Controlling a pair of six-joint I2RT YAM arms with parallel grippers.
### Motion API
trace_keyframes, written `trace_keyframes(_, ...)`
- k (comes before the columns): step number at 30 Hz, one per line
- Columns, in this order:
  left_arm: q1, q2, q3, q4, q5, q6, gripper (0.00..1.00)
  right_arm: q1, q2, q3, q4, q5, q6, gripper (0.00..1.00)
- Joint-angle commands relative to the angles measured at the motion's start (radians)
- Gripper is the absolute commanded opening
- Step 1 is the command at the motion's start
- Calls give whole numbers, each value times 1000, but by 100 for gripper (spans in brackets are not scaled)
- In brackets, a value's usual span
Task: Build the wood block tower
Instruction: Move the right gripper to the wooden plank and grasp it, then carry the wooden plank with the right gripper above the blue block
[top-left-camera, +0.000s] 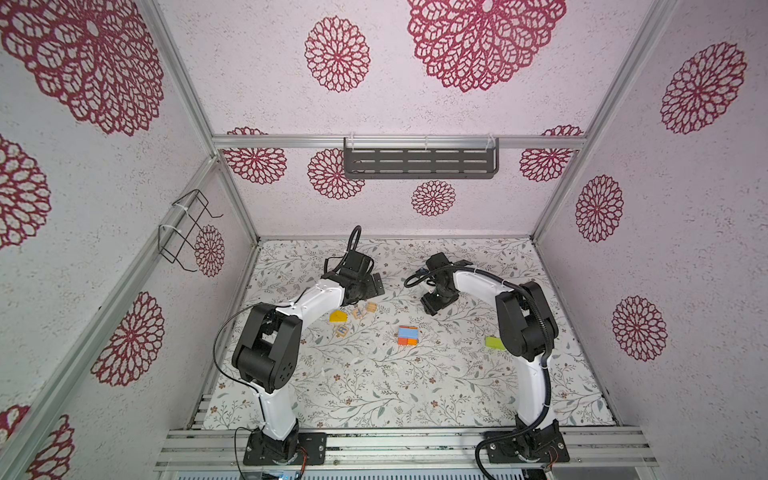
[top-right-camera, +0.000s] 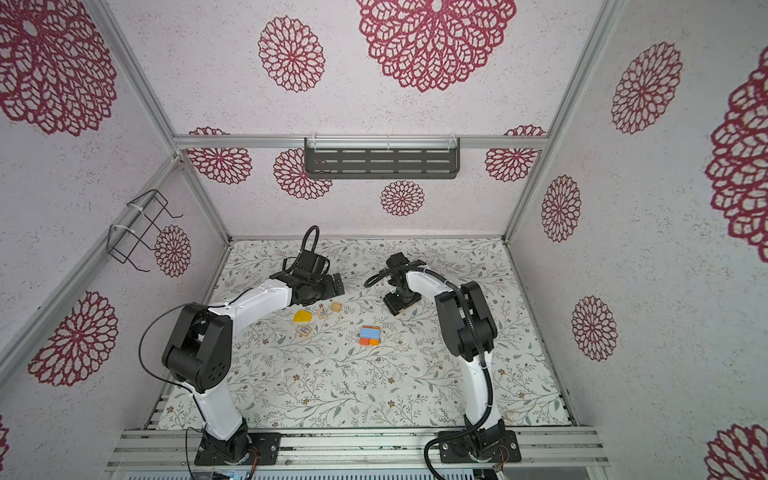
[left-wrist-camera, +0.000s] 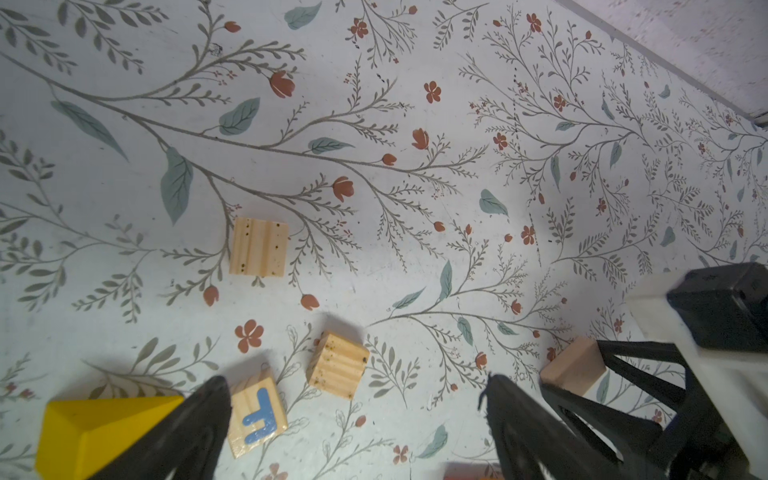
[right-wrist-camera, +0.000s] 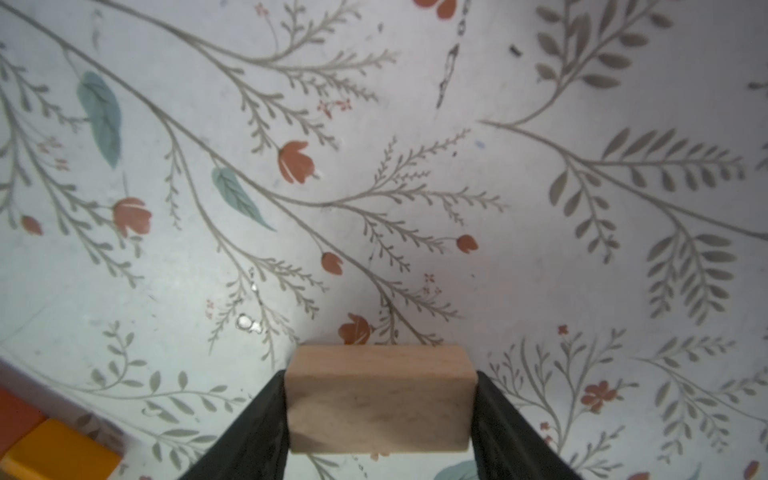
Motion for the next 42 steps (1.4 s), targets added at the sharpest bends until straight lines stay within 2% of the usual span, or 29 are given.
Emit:
trace_keyframes(1,6,-36,-17,18,-3,-11,99,-2,-10,22,-42,18,27,59)
trace_keyframes(5,7,-69,-32,12,-3,-13,99,-1,-24,33,-60,46,84,52)
trace_keyframes(9,4,-123,-68,6,1,-20,98,2,-66,24,-72,61,160,51)
trace_keyframes(15,-5,-223,-143,-9,21,-40,98,11,-169,-33,-74,67,359,51)
trace_keyframes(25,-57,-411,-319,-54,0,-69,97,125,-350,-150,-88,124,678,50)
trace_keyframes(31,-73,-538,-448,-59,-3,-76,97,215,-402,-191,-86,142,821,49)
trace_keyframes(37,-75,-688,-572,-56,-5,-99,97,287,-434,-233,-35,160,925,48)
trace_keyframes(42,-78,-727,-630,-53,-1,-106,97,326,-407,-212,-22,163,953,49)
